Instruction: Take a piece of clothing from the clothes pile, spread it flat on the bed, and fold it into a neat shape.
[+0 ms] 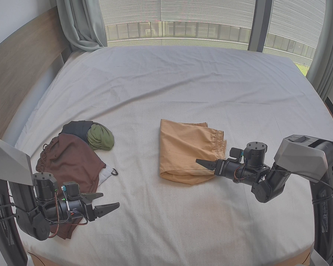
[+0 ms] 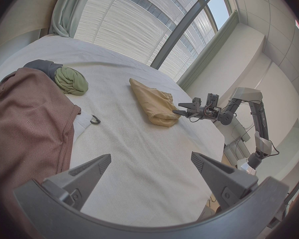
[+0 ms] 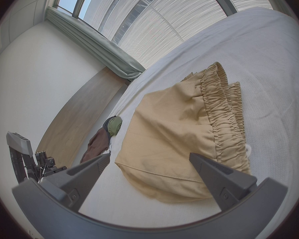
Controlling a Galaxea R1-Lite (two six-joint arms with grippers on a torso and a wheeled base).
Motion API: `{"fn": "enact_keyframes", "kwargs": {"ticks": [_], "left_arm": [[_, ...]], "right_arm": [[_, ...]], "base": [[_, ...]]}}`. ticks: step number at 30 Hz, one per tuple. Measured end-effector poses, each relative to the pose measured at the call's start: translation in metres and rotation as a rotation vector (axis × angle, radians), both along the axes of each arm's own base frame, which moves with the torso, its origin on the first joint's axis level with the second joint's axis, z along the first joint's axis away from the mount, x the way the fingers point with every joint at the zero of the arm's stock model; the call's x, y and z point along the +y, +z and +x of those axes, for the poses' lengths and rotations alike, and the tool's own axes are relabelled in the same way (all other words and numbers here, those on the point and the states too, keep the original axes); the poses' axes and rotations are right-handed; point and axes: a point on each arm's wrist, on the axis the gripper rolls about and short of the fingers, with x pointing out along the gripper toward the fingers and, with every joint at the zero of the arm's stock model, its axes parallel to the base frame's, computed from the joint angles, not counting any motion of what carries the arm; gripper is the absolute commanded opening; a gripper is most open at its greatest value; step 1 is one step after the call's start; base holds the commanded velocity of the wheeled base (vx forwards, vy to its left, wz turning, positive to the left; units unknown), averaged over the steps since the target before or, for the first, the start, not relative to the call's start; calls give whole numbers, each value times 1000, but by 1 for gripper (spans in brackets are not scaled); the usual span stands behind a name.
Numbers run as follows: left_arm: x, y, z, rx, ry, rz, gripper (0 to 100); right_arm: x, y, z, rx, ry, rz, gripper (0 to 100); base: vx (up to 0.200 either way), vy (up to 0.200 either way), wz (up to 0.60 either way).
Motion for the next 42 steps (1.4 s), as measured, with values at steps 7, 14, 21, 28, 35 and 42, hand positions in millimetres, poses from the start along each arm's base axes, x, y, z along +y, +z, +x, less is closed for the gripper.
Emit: {"fn": "enact_keyframes", "kwargs": {"ticks": [7, 14, 21, 28, 35, 42], "left_arm": [[-3, 15, -7, -34, -63, -36, 100], [-17, 45, -26, -99, -209, -102, 100], [-24, 70, -53, -188, -390, -146, 100], [-25, 95, -75, -350, -480, -129, 100], [-15, 120, -102, -435, -461, -114, 100], [0, 137, -139, -454, -398, -116, 100]], "right_arm": [[-8, 35, -24, -52, -7, -20, 100], [-40, 77, -78, -135, -79, -132, 100], [-74, 111, -133, -226, -157, -179, 100], [-99, 137, -192, -329, -220, -214, 100], [-110, 155, -248, -408, -251, -221, 100], [-119, 163, -301, -453, -277, -228, 100]], "base": [[0, 0, 0], [0, 0, 0], [0, 0, 0], [0, 0, 0], [0, 0, 0], [0, 0, 0]]}}
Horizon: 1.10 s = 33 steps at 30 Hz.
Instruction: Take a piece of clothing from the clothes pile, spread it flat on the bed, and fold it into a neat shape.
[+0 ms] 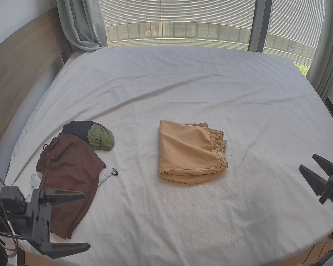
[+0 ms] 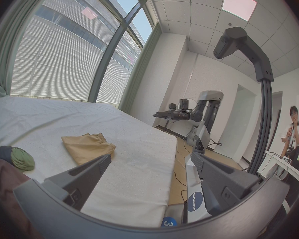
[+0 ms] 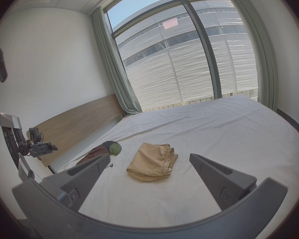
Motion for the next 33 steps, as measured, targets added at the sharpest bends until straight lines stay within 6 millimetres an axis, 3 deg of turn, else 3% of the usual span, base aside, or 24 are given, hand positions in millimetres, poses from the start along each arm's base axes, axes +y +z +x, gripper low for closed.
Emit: {"fn": "enact_keyframes", "kwargs": {"ticks": [8, 15, 26, 33], "left_arm": [[9, 10, -55, 8, 61, -66, 100], [17, -8, -95, -18, 389, -76, 100], [31, -48, -123, -29, 1103, 62, 100], [33, -60, -133, -71, 1212, 108, 100]], "right_arm": [[-7, -12, -51, -20, -76, -29, 100], [-11, -33, -83, -12, -218, -86, 100], [-15, -59, -109, -27, -359, -183, 100], [-18, -71, -118, 3, -519, -182, 100]], "base": [[0, 0, 0], [0, 0, 0], [0, 0, 0], [0, 0, 0]]}}
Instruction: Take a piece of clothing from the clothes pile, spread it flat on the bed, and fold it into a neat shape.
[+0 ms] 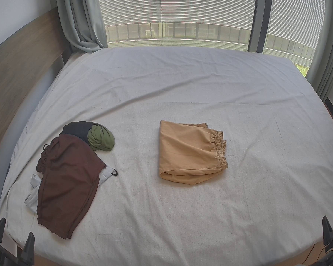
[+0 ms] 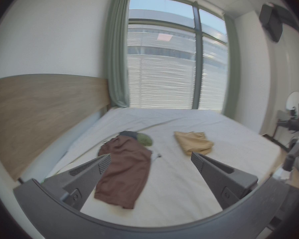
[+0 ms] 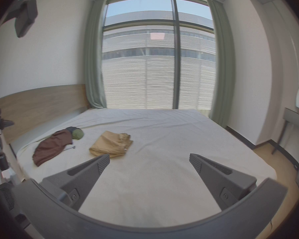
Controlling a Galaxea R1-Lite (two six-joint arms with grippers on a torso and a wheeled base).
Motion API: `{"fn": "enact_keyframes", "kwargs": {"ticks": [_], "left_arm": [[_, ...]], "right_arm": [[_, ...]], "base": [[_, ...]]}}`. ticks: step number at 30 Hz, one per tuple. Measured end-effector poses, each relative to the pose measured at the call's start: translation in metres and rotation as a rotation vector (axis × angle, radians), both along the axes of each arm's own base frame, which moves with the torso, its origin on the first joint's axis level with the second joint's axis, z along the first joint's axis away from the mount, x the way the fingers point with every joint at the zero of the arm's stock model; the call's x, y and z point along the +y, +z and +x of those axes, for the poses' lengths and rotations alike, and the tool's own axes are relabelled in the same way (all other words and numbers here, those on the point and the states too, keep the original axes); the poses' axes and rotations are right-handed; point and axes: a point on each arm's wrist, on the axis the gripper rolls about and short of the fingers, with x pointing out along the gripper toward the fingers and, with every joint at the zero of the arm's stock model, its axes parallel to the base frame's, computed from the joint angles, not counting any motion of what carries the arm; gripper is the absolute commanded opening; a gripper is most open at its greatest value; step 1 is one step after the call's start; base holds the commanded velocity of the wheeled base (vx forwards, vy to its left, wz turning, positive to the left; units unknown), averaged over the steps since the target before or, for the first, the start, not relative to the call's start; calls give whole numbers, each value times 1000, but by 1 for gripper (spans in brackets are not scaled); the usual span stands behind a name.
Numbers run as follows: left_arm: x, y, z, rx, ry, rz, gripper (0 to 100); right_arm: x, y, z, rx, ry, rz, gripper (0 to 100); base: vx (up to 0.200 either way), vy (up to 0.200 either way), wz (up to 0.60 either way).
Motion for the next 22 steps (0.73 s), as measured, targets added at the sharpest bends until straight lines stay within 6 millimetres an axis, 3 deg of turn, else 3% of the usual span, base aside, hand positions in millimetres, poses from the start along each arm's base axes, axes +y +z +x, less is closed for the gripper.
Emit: {"fn": "enact_keyframes", "kwargs": {"ticks": [8, 22], "left_arm": [[0, -1, -3, -25, -5, 7, 100], [0, -2, -3, -29, 3, -24, 100]], "right_arm": [[2, 2, -2, -61, 102, 29, 100], [2, -2, -2, -31, 75, 8, 100]], "base": [[0, 0, 0], [0, 0, 0]]}}
